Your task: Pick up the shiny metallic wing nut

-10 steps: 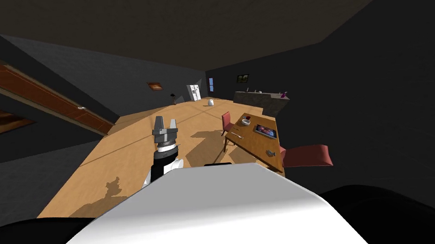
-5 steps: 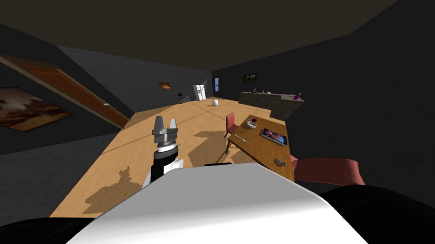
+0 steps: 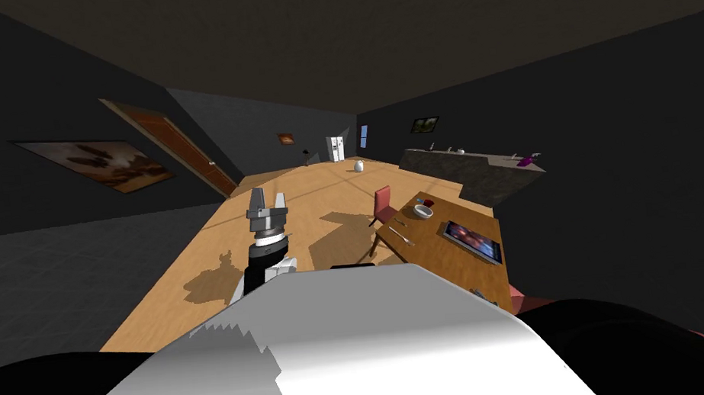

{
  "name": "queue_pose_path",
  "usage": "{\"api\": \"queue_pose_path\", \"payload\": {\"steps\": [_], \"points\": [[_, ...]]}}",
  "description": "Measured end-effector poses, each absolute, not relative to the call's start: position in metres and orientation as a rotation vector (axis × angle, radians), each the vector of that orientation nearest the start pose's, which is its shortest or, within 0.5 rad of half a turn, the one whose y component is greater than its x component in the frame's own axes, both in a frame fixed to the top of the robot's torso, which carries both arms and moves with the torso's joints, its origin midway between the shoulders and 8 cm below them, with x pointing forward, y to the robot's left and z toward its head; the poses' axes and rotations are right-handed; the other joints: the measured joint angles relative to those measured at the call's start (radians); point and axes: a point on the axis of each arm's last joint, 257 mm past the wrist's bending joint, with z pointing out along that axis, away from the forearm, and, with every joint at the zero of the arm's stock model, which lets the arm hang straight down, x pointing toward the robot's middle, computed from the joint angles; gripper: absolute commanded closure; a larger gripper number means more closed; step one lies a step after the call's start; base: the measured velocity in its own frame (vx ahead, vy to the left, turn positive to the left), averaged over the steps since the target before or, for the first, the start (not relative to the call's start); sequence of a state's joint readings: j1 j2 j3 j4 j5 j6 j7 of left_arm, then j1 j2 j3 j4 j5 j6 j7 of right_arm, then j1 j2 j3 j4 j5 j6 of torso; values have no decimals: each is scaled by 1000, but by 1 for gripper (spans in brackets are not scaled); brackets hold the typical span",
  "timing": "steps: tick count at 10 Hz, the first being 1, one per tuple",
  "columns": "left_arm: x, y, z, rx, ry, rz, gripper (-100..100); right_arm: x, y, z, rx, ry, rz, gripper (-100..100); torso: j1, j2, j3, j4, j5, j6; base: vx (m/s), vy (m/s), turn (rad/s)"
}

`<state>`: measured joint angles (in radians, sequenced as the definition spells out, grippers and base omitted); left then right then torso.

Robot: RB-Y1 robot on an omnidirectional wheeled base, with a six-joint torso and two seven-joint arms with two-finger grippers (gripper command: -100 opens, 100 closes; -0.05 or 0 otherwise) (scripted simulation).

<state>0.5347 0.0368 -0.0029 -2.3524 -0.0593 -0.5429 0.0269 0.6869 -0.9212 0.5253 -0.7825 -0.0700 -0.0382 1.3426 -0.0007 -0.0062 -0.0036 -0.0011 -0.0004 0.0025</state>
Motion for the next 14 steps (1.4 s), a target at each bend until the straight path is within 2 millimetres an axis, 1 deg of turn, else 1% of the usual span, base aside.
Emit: {"api": "queue_pose_path", "payload": {"steps": [1, 4, 5, 7, 8, 10, 11, 12, 14], "points": [[321, 264, 52, -535, 615, -1304, 0, -166, -653, -520, -716, 3096, -659, -100, 2, 4, 3, 1, 0, 0, 27, 0, 260], [321, 264, 52, -535, 615, -1304, 0, -184, -667, -512, -756, 3127, -711, -100, -2, -1, 0, 0, 0, -1, 83, -36, 145], [321, 264, 52, -535, 615, -1304, 0, -188, -673, -510, -770, 3135, -726, -100, -1, -1, 0, 0, 0, 0, 89, -27, 223], [321, 264, 52, -535, 615, -1304, 0, -201, -679, -504, -798, 3154, -757, -100, -1, -3, -1, 0, 0, -1, 119, -43, 231], [321, 264, 52, -535, 615, -1304, 0, -206, -684, -502, -816, 3163, -771, -100, -2, -3, -2, 0, 0, -1, 122, -47, 207], [321, 264, 52, -535, 615, -1304, 0, -210, -685, -503, -836, 3172, -781, -100, -2, -3, -2, 0, 0, -1, 76, -50, 85], [321, 264, 52, -535, 615, -1304, 0, -210, -685, -503, -839, 3172, -781, 0, 0, 0, 0, 0, 0, 0, 10, -7, -1], [321, 264, 52, -535, 615, -1304, 0, -210, -686, -503, -839, 3172, -781, -100, 2, 3, 2, 1, 0, 0, 0, -24, 83], [321, 264, 52, -535, 615, -1304, 0, -219, -677, -506, -837, 3189, -765, -100, 1, 5, 3, 1, 0, 0, -6, -25, 19]]}}
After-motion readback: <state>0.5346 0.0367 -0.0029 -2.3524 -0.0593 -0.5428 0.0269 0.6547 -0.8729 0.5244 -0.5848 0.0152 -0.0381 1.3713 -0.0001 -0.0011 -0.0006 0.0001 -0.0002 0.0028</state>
